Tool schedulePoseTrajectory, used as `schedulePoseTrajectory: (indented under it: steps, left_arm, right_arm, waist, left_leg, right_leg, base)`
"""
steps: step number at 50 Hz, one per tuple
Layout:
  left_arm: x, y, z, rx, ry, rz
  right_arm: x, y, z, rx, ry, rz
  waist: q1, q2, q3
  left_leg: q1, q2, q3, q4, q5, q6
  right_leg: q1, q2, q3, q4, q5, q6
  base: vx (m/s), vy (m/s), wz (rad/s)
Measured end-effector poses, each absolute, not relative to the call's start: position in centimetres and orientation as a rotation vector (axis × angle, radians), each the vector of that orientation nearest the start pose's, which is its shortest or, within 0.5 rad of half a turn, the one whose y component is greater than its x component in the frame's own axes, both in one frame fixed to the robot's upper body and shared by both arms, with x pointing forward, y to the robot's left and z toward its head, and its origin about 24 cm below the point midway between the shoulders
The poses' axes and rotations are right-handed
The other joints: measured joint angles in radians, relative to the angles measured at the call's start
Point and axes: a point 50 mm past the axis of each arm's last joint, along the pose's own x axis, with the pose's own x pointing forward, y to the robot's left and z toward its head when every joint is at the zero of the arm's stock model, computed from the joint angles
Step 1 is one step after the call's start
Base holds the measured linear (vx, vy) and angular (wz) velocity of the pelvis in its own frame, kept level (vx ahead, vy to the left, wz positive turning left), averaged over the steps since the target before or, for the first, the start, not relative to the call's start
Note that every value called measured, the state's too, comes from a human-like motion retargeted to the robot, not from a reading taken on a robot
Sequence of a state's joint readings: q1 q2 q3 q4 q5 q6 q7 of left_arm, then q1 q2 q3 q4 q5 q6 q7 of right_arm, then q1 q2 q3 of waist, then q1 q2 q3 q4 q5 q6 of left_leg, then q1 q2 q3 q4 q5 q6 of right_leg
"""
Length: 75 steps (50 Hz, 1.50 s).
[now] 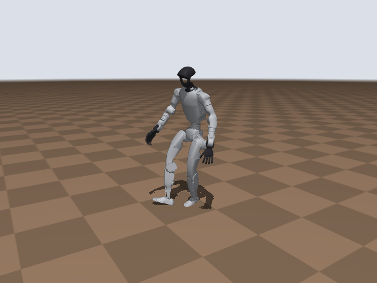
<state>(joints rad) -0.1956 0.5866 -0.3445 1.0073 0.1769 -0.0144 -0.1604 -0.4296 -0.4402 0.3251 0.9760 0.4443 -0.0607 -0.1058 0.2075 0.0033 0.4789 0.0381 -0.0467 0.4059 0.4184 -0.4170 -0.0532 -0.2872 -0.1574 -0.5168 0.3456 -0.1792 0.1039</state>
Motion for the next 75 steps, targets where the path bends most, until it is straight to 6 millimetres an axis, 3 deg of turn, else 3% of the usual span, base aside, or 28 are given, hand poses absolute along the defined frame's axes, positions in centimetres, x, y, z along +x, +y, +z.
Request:
schedulePoseTrajectory:
  steps: [3,6,9,10,12,15,17,19,22,25,28,33,35,37,39,42,44,46,51,55,58,60,62,65,67,70,73,75]
  left_arm:
    - [25.8,32.9,-2.6,1.035,0.805,-0.233]
    - [31.2,33.8,4.3,1.328,0.583,-0.098]
    - [34.8,31.8,9.2,1.5,0.278,0.088]
    - [35.7,30.4,10.1,1.499,0.172,0.13]
    - [37.0,26.7,11.6,1.35,-0.024,0.16]
    - [37.5,21.4,13.3,1.049,-0.207,0.11]
    - [36.5,20.8,12.5,0.946,-0.196,0.065]
    - [34.8,21.8,10.0,0.915,-0.115,0.039]
    - [30.9,24.3,4.8,0.881,0.09,0.014]
    - [26.0,26.8,-0.3,0.789,0.314,0.045]
    - [20.8,29.6,-4.0,0.732,0.51,0.148]
    - [13.1,34.0,-7.3,0.74,0.783,0.351]
    - [10.3,34.6,-8.7,0.718,0.887,0.439]
    - [7.7,34.2,-10.5,0.682,0.997,0.502]
    - [5.7,33.1,-12.1,0.652,1.107,0.478]
    - [3.5,32.0,-13.5,0.626,1.271,0.246]
    - [2.9,32.4,-13.5,0.591,1.335,0.129]
    - [2.5,33.2,-13.1,0.551,1.341,0.164]
    - [1.3,35.9,-11.3,0.642,1.269,0.419]
    - [0.6,38.6,-9.9,0.659,1.388,0.28]
    - [3.3,40.9,-7.9,0.659,1.409,0.1]
    - [7.1,42.8,-5.4,0.776,1.327,0.048]
    - [12.7,44.6,-1.3,0.977,1.139,0.129]
    - [21.2,45.4,7.0,1.255,0.754,0.334]
    - [25.8,44.1,12.6,1.354,0.485,0.43]
    - [31.1,40.1,19.9,1.407,0.136,0.459]
    - [35.0,34.7,25.0,1.428,-0.093,0.352]
    - [36.9,30.5,27.7,1.425,-0.216,0.26]
  right_arm:
    - [29.0,-25.6,-3.2,-0.171,0.51,-0.105]
    - [27.4,-28.5,-3.1,-0.18,0.485,-0.253]
    - [22.3,-33.1,-3.9,-0.182,0.479,-0.537]
    - [19.7,-34.7,-4.4,-0.168,0.493,-0.638]
    - [13.7,-36.8,-6.0,-0.066,0.561,-0.827]
    - [4.7,-37.3,-8.4,0.162,0.692,-1.094]
    - [1.6,-36.1,-10.2,0.286,0.793,-1.192]
    - [0.6,-34.9,-11.5,0.343,0.884,-1.251]
    - [1.1,-34.1,-12.4,0.34,0.957,-1.282]
    - [3.0,-33.9,-12.3,0.273,0.951,-1.234]
    - [6.2,-33.6,-11.7,0.176,0.88,-1.106]
    - [13.3,-33.1,-8.3,-0.031,0.642,-0.892]
    - [16.2,-33.1,-6.3,-0.082,0.517,-0.844]
    - [18.7,-32.6,-4.7,-0.083,0.426,-0.809]
    - [20.3,-31.0,-4.5,-0.053,0.403,-0.775]
    - [20.1,-27.5,-6.7,-0.024,0.497,-0.69]
    - [18.8,-25.4,-8.6,-0.002,0.584,-0.631]
    - [17.2,-24.3,-10.0,0.019,0.653,-0.613]
    - [15.5,-25.1,-11.3,0.018,0.734,-0.604]
    - [14.8,-27.2,-11.4,0.069,0.775,-0.508]
    - [13.8,-29.9,-11.2,0.046,0.82,-0.509]
    - [12.6,-32.2,-11.0,-0.014,0.864,-0.567]
    - [11.1,-34.5,-10.8,-0.101,0.939,-0.648]
    - [8.1,-37.3,-10.3,-0.225,1.074,-0.755]
    - [6.2,-38.4,-9.9,-0.279,1.138,-0.804]
    - [3.6,-39.0,-9.8,-0.277,1.175,-0.863]
    - [0.5,-38.5,-10.3,-0.118,1.166,-0.928]
    - [-2.2,-37.9,-10.6,0.029,1.158,-1.002]
  waist:
    - [-0.211,-0.014,0.027]
    - [-0.437,0.037,0.016]
    - [-0.636,0.144,-0.046]
    - [-0.693,0.177,-0.073]
    - [-0.783,0.172,-0.118]
    - [-0.827,0.074,-0.164]
    - [-0.836,0.029,-0.178]
    - [-0.829,0.016,-0.183]
    - [-0.741,0.006,-0.202]
    - [-0.564,-0.03,-0.234]
    - [-0.37,-0.086,-0.247]
    - [-0.125,-0.12,-0.194]
    - [-0.076,-0.094,-0.174]
    - [-0.064,-0.053,-0.156]
    - [-0.085,-0.064,-0.142]
    - [-0.119,-0.128,-0.129]
    - [-0.099,-0.096,-0.129]
    - [-0.059,-0.05,-0.141]
    - [-0.007,-0.031,-0.212]
    - [-0.02,-0.041,-0.232]
    - [-0.079,-0.032,-0.193]
    - [-0.13,-0.011,-0.154]
    - [-0.156,0.006,-0.128]
    - [-0.164,0.027,-0.124]
    - [-0.172,0.034,-0.139]
    - [-0.215,0.034,-0.17]
    - [-0.323,0.037,-0.187]
    - [-0.428,0.042,-0.196]
  left_leg:
    - [-0.02,-0.083,-0.152,-0.066,0.06,-0.003]
    - [-0.046,-0.116,-0.295,-0.14,0.136,-0.018]
    - [-0.036,-0.149,-0.393,-0.269,0.282,-0.104]
    - [-0.015,-0.171,-0.416,-0.318,0.335,-0.141]
    - [0.056,-0.252,-0.393,-0.349,0.375,-0.177]
    - [0.114,-0.304,-0.106,-0.121,0.352,-0.168]
    - [0.021,-0.128,0.116,0.32,0.219,-0.076]
    - [-0.086,0.08,0.16,0.677,0.122,0.014]
    - [-0.28,0.245,0.021,0.922,0.103,0.053]
    - [-0.398,0.294,-0.117,0.882,0.083,0.038]
    - [-0.4,0.337,-0.189,0.642,0.099,0.007]
    - [-0.204,0.409,-0.15,-0.045,0.081,-0.074]
    - [-0.146,0.423,-0.151,-0.248,0.139,-0.115]
    - [-0.126,0.436,-0.202,-0.323,0.282,-0.178]
    - [-0.145,0.379,-0.202,-0.32,0.332,-0.209]
    - [-0.164,0.224,-0.156,-0.304,0.287,-0.209]
    - [-0.141,0.233,-0.133,-0.335,0.266,-0.209]
    - [-0.107,0.278,-0.09,-0.367,0.236,-0.205]
    - [-0.075,0.273,0.022,-0.438,0.217,-0.184]
    - [-0.071,0.227,0.055,-0.43,0.198,-0.196]
    - [-0.081,0.191,0.041,-0.365,0.17,-0.184]
    - [-0.088,0.172,0.0,-0.324,0.16,-0.183]
    - [-0.098,0.143,-0.036,-0.318,0.166,-0.186]
    - [-0.118,0.093,-0.077,-0.321,0.178,-0.184]
    - [-0.123,0.054,-0.102,-0.332,0.184,-0.181]
    - [-0.113,-0.015,-0.154,-0.351,0.179,-0.176]
    - [-0.084,-0.097,-0.251,-0.355,0.157,-0.165]
    - [-0.057,-0.169,-0.347,-0.357,0.139,-0.155]
  right_leg:
    - [-0.078,0.119,-0.001,0.013,0.037,0.015]
    - [-0.156,0.2,-0.192,0.174,0.042,0.025]
    - [-0.162,0.29,-0.365,0.187,0.115,0.057]
    - [-0.155,0.335,-0.348,0.125,0.145,0.08]
    - [-0.08,0.366,-0.169,-0.071,0.072,0.077]
    - [0.085,0.207,-0.059,-0.176,-0.121,-0.003]
    - [0.105,0.081,-0.072,-0.069,-0.182,-0.058]
    - [0.105,0.026,-0.046,0.015,-0.208,-0.09]
    - [0.144,0.016,0.045,-0.04,-0.189,-0.102]
    - [0.183,-0.022,0.191,-0.145,-0.119,-0.065]
    - [0.182,-0.082,0.355,-0.201,-0.064,-0.004]
    - [0.202,-0.169,0.552,-0.29,-0.023,0.107]
    - [0.21,-0.191,0.596,-0.333,0.001,0.15]
    - [0.211,-0.18,0.622,-0.365,0.041,0.158]
    - [0.189,-0.229,0.607,-0.371,0.084,0.158]
    - [0.154,-0.343,0.491,-0.333,0.122,0.149]
    - [0.132,-0.259,0.398,-0.25,0.097,0.104]
    - [0.105,-0.134,0.313,-0.15,0.053,0.082]
    - [0.022,0.0,0.114,0.044,-0.056,-0.001]
    - [-0.08,0.113,0.231,0.088,-0.124,-0.064]
    - [-0.131,0.188,0.27,0.038,-0.099,-0.032]
    - [-0.154,0.22,0.229,0.008,-0.082,-0.005]
    - [-0.215,0.236,0.163,0.045,-0.068,0.025]
    - [-0.313,0.246,0.053,0.186,-0.041,0.048]
    - [-0.339,0.267,0.005,0.281,-0.007,0.053]
    - [-0.294,0.32,-0.048,0.335,0.082,0.076]
    - [-0.134,0.363,-0.14,0.227,0.24,0.118]
    - [-0.021,0.39,-0.159,0.075,0.284,0.142]
  base:
    - [-0.14,0.51,2.69]
    - [0.07,0.58,2.94]
    - [0.33,0.69,2.73]
    - [0.49,0.72,2.89]
    - [0.62,0.71,2.95]
    - [0.72,0.65,2.08]
    - [0.64,0.57,0.83]
    - [0.57,0.5,-0.06]
    - [0.51,0.51,-1.35]
    - [0.44,0.59,-2.4]
    - [0.32,0.67,-2.63]
    - [0.16,0.83,-2.1]
    - [0.02,0.97,-1.37]
    - [-0.08,0.92,-0.94]
    - [-0.18,0.92,-0.25]
    - [-0.16,0.93,-0.04]
    - [-0.1,0.69,-0.76]
    - [-0.06,0.52,-1.28]
    - [-0.11,0.51,-1.16]
    - [-0.18,0.49,-0.76]
    - [-0.22,0.46,0.17]
    - [-0.21,0.45,0.82]
    - [-0.19,0.45,0.77]
    - [-0.12,0.46,0.6]
    - [-0.03,0.48,0.65]
    - [0.06,0.49,1.1]
    - [0.17,0.53,2.11]
    - [0.25,0.57,3.07]
